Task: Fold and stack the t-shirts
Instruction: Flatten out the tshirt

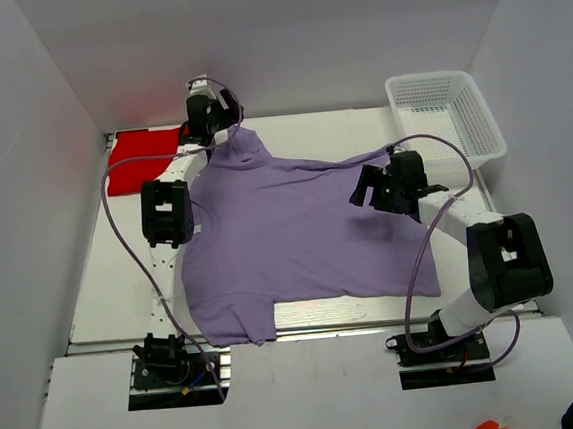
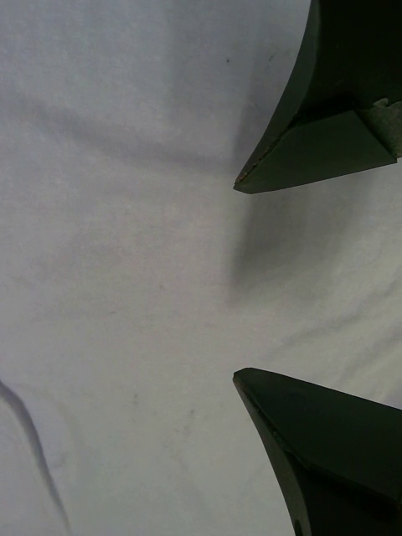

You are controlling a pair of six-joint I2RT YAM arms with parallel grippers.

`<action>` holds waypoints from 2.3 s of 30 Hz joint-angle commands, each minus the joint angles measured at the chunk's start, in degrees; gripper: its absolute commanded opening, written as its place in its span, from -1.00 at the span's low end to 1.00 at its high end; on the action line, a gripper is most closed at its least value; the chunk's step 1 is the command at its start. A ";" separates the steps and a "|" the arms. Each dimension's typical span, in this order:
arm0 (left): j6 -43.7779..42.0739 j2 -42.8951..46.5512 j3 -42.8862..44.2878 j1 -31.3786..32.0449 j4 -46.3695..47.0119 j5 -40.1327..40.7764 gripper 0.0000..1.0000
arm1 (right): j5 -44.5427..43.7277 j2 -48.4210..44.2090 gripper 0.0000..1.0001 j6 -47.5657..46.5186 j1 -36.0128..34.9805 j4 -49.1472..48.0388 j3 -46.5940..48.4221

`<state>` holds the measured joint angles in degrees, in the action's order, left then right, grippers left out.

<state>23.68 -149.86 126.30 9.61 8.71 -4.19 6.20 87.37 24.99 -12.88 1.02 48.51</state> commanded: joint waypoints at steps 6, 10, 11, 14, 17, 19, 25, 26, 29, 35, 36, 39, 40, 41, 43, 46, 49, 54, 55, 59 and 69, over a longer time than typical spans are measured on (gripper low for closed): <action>-9.71 3.28 3.77 1.03 -16.26 1.99 0.51 | 0.92 -1.68 0.81 -0.73 -0.04 -1.63 -1.05; -9.71 1.16 4.48 1.03 -18.38 1.99 0.39 | 0.75 -0.54 0.81 -0.65 -0.12 -1.46 -0.35; -9.71 1.15 4.48 1.03 -18.38 1.29 0.39 | 0.75 -0.36 0.81 -0.56 -0.12 -1.46 -0.35; -9.71 -0.86 5.18 1.03 -18.91 0.15 0.39 | 0.75 0.87 0.81 -0.56 -0.12 -1.46 0.00; -9.71 -2.27 6.33 1.03 -18.91 -0.56 0.37 | 1.01 2.01 0.81 -0.47 -0.04 -1.37 0.70; -9.71 -2.89 6.94 1.03 -18.91 -1.17 0.30 | 1.19 2.62 0.81 -0.47 -0.21 -1.28 1.15; -8.56 -2.55 5.80 1.03 -17.33 -1.79 -0.70 | 1.36 4.47 0.81 -0.73 -0.12 -1.10 2.55; -7.87 -2.02 5.10 1.03 -16.63 -1.79 -0.82 | 1.45 4.65 0.81 -0.74 -0.21 -1.28 2.64; -7.34 -0.87 3.60 1.03 -15.39 0.14 -0.90 | 1.80 5.70 0.81 -0.65 -0.21 -1.37 2.90; -7.33 -1.48 7.81 1.03 -12.85 4.09 -0.99 | 2.24 7.28 0.81 -1.09 -0.04 -1.37 4.05; -5.86 -1.49 9.30 1.03 -12.14 4.62 -1.00 | 2.24 7.55 0.81 -1.17 -0.04 -1.37 4.22; -2.17 -4.02 11.07 0.50 -6.79 5.33 -1.00 | 2.06 8.16 0.81 -1.35 -0.21 -1.11 4.92; -1.63 -4.82 11.68 -0.02 -5.21 5.94 -1.00 | 1.98 8.77 0.81 -1.44 -0.04 -1.19 5.27; -0.84 -6.57 13.78 -0.03 -4.15 6.55 -1.00 | 1.89 8.95 0.81 -1.35 -0.04 -1.11 5.36; 0.65 -8.07 14.50 -0.03 0.15 5.94 -0.69 | 1.89 9.83 0.81 -1.53 -0.04 0.46 6.15; 2.06 -9.22 16.17 -0.03 1.31 9.89 -0.19 | 2.85 10.01 0.81 -1.35 -0.04 0.57 6.51; 2.07 -6.86 14.06 -0.03 3.07 11.30 1.00 | 3.12 9.31 0.81 -1.52 -0.47 0.39 6.16; 0.66 -0.97 10.82 -0.03 0.44 7.17 1.00 | 3.21 5.71 0.81 -2.41 -0.21 0.04 4.05; 0.14 0.69 9.50 -0.03 -0.09 6.30 1.00 | 3.29 5.53 0.81 -2.58 -0.21 0.13 3.96; -3.62 9.48 0.71 -0.03 -5.35 1.03 1.00 | 2.77 1.58 0.81 -4.42 -0.30 1.18 3.00; -7.77 42.61 -45.54 1.20 -14.17 -9.17 1.00 | -5.84 -3.35 0.81 -4.52 -0.12 9.61 1.49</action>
<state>17.56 -117.38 94.63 10.44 -4.86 -8.51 3.81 85.10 21.32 -12.93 6.83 50.00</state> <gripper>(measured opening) 0.992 0.907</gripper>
